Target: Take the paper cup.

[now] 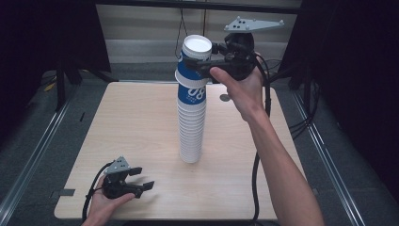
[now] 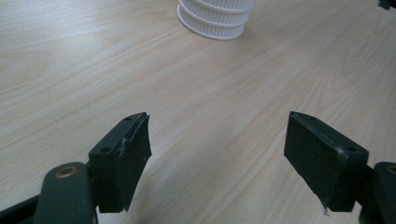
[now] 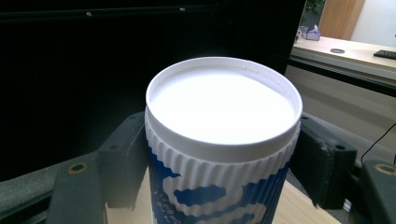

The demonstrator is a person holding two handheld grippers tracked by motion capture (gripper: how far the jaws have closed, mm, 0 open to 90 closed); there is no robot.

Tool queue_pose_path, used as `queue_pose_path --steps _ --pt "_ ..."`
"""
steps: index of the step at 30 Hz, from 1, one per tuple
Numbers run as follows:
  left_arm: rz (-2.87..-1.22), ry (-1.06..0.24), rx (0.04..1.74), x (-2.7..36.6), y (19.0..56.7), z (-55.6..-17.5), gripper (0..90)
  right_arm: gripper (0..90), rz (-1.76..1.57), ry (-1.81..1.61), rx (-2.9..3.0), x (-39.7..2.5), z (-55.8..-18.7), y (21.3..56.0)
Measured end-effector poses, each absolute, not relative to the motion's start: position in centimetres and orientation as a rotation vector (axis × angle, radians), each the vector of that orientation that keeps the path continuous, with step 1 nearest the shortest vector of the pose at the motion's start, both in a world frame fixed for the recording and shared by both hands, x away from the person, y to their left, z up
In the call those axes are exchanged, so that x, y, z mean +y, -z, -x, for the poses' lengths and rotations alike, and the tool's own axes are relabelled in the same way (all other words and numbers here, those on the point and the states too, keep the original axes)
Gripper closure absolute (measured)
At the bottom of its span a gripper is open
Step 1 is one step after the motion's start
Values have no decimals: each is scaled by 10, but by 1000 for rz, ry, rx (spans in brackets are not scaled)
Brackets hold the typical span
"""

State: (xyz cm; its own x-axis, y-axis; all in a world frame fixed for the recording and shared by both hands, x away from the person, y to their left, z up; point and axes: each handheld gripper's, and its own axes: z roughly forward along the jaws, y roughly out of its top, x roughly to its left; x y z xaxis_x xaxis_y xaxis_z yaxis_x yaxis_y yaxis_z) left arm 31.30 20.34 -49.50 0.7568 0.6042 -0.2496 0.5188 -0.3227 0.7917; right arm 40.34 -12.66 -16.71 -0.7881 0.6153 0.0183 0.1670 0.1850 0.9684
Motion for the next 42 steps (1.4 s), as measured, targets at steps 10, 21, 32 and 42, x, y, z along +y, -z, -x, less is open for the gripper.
queue_pose_path --steps 10,21,32,42 --pt "-1995 -113 848 204 495 -313 225 270 -757 -1692 2049 -132 -405 162" --pt "-1995 -113 847 204 495 -313 225 271 -765 -1686 2010 -138 -401 153" --pt "-1988 -115 848 204 495 -314 225 272 -818 -1613 1954 -157 -397 145" --pt "-1997 -115 792 198 492 -312 223 273 -859 -1567 1932 -184 -391 149"
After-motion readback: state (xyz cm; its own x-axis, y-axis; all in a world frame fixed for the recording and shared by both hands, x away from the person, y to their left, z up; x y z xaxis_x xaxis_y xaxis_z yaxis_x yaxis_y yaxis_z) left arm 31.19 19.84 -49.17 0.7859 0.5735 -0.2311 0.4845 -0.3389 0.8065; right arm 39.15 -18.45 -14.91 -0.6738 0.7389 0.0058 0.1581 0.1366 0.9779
